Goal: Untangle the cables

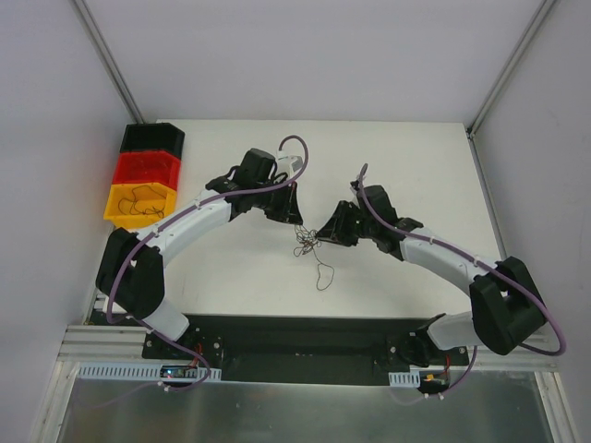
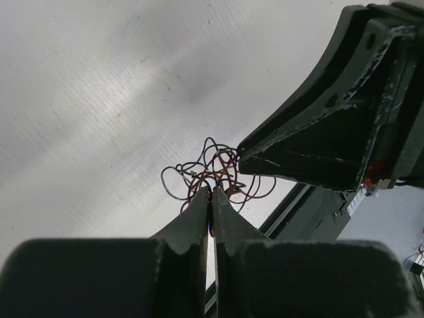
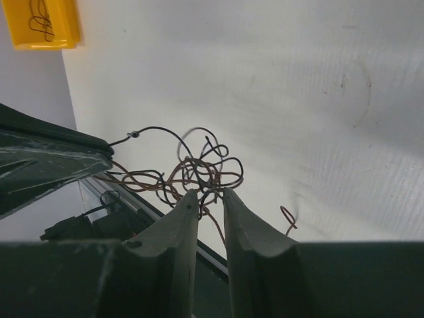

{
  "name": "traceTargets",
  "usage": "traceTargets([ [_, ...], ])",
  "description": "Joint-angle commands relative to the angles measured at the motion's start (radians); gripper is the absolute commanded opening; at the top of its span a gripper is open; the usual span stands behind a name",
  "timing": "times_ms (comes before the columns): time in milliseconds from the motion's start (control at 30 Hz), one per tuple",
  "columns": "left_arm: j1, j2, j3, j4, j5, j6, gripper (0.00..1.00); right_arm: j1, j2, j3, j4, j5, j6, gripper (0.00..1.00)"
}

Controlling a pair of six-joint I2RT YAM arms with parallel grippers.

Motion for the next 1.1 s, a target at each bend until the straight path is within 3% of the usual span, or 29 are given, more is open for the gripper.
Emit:
traceTargets([
  [0,-0.009,-0.016,0.018,0.021,0.007,-0.012,0.00,0.035,0.026,0.055,-0.074,0.060,-0.015,0.21],
  [167,-0.009,-0.028,0.018,0.019,0.009,-0.009,0.00,0.085,0.044,0.080,-0.119,0.143,-0.062,0.17],
  [300,-0.009,-0.033,0.018,0.018,0.012,-0.014,0.00,0.121,0.087,0.121,-0.169,0.233,-0.130,0.00],
  [367,-0.009,-0.034,0.018,0.019,0.009,-0.011,0.00,0.141,0.102,0.156,-0.246,0.320,-0.171,0.00],
  [533,-0.009,-0.065,0.010,0.004,-0.051,0.002,0.00,0.187,0.113,0.250,-0.618,0.828,-0.196,0.00],
  [700,-0.006,-0.092,0.015,-0.042,-0.177,0.015,0.00,0.163,0.028,0.203,-0.803,1.212,-0.193,0.00],
  [967,0.052,-0.160,0.009,-0.057,-0.274,0.025,0.00,-0.099,-0.204,0.085,-0.808,1.248,-0.299,0.00],
  [1067,0.067,-0.213,-0.005,-0.057,-0.373,0.034,0.00,-0.255,-0.271,0.057,-0.780,1.170,-0.339,0.00],
])
